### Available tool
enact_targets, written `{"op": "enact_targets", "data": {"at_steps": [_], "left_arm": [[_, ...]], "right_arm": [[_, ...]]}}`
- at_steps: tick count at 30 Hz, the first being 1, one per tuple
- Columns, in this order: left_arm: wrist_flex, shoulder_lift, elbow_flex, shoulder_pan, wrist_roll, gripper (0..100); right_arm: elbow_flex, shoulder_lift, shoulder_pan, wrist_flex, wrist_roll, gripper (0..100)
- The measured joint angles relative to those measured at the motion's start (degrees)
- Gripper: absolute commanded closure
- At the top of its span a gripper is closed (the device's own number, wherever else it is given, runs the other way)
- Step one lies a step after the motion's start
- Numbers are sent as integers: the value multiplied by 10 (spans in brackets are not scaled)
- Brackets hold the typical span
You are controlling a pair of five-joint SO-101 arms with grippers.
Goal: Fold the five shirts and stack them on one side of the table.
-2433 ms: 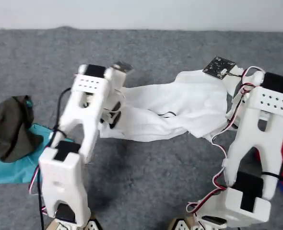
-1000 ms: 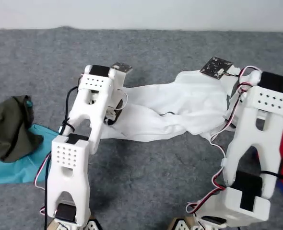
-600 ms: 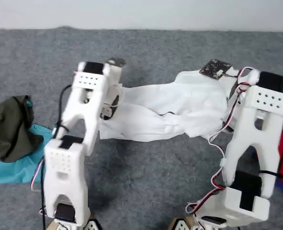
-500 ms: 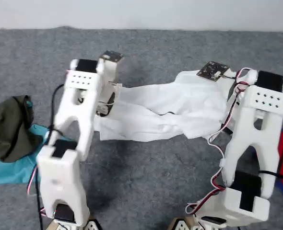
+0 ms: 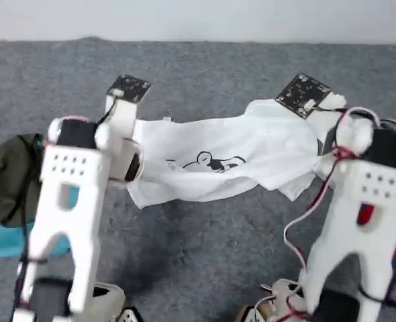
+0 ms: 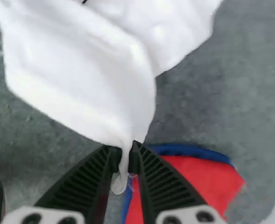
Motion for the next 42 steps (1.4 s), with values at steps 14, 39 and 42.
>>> {"op": "enact_targets", "data": {"at_steps": [14,39,42], "left_arm": [[-5,-190,47,39,0,985],[-1,571,-682,-42,177,906],[-1,602,-709,-43,201,867]], "right_arm": [[-1,68,-60,-41,-153,988],[0,335,-44,-526,-232,876],[0,356,-41,-540,-232,840]]}}
